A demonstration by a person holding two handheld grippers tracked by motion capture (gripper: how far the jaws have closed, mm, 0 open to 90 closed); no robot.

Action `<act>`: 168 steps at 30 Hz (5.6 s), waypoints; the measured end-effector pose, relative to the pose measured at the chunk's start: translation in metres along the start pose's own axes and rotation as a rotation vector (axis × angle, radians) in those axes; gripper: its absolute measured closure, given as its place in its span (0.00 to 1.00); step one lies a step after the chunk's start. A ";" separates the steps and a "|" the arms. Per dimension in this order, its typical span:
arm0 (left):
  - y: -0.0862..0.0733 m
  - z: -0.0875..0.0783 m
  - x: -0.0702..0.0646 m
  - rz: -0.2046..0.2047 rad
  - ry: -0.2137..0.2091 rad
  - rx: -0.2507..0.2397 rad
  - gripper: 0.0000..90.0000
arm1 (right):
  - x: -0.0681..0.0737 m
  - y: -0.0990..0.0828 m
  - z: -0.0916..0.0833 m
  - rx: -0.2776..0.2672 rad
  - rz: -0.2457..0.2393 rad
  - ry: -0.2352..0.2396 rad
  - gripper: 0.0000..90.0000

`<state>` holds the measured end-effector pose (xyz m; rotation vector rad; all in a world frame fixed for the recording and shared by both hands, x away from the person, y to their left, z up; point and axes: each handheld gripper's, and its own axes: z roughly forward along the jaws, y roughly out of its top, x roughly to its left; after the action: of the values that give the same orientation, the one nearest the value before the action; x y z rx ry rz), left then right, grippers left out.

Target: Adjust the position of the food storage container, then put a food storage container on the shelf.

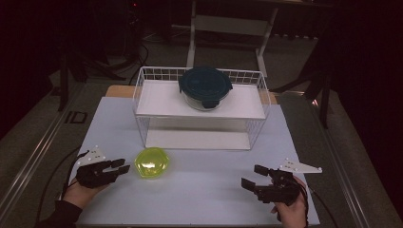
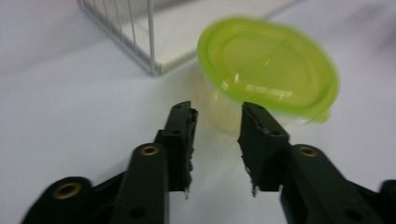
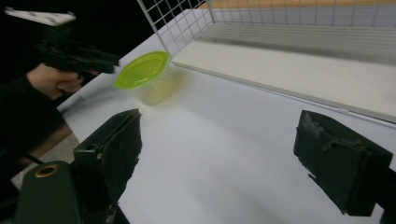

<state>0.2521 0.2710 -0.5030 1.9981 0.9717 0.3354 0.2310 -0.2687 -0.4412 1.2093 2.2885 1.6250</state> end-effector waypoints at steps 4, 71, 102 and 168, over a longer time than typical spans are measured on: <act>-0.004 0.011 -0.001 0.005 -0.009 0.068 0.84 | 0.001 0.000 0.001 0.002 -0.003 0.001 0.16; 0.043 0.098 -0.019 -0.010 -0.096 0.125 0.99 | 0.003 -0.003 0.007 0.033 -0.018 0.000 0.16; 0.073 0.154 -0.064 0.038 -0.172 0.145 0.99 | 0.002 -0.004 0.007 0.030 -0.011 0.010 0.16; 0.124 0.093 -0.077 -0.162 -0.246 -0.005 0.00 | -0.009 0.031 0.084 0.138 -0.070 0.016 0.15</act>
<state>0.3156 0.1193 -0.4491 1.8883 0.9649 0.0018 0.2945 -0.2069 -0.4554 1.1317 2.4590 1.4807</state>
